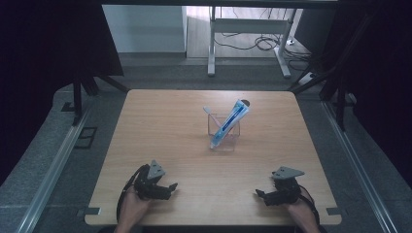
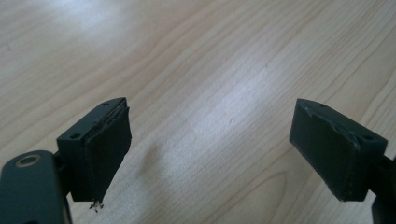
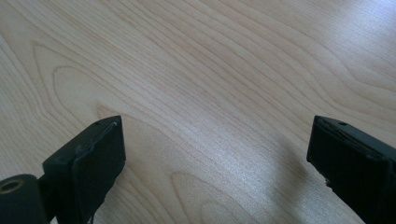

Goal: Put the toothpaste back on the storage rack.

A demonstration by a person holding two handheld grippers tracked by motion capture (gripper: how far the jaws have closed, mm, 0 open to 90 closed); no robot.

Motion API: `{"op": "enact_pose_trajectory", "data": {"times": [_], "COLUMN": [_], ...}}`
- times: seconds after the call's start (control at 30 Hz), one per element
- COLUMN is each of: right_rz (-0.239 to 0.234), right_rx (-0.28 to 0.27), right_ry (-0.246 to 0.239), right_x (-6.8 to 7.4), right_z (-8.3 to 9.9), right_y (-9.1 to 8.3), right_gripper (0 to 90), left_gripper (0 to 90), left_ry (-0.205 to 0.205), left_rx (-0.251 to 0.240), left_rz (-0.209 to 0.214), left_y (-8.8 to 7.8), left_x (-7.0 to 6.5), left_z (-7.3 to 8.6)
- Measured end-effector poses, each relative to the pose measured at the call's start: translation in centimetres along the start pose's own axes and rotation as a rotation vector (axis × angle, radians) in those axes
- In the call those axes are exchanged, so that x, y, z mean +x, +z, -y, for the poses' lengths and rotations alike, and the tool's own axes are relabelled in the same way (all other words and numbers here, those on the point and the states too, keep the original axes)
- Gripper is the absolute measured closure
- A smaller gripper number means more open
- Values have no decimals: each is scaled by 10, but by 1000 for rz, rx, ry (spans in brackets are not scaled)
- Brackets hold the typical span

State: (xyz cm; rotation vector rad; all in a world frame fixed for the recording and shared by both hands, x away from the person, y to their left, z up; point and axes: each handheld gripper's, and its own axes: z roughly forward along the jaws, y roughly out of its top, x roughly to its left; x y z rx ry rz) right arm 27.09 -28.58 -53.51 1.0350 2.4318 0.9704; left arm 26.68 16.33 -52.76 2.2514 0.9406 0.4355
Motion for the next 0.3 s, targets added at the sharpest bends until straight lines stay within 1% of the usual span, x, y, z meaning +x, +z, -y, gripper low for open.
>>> {"op": "enact_pose_trajectory", "data": {"times": [0.07,0.2,0.3], "right_rz": [0,0,-1], "right_rx": [1,5,7], "right_ry": [-1,-4,-6], "right_x": [0,0,0], "right_z": [0,0,0], "right_y": [0,1,1], "right_gripper": [42,42,42], "left_gripper": [129,129,128], "left_ry": [10,14,10], "left_rx": [12,27,26], "left_rz": [-3,6,15], "left_y": [2,5,7], "left_x": [-2,-3,-3], "left_z": [0,0,1]}}
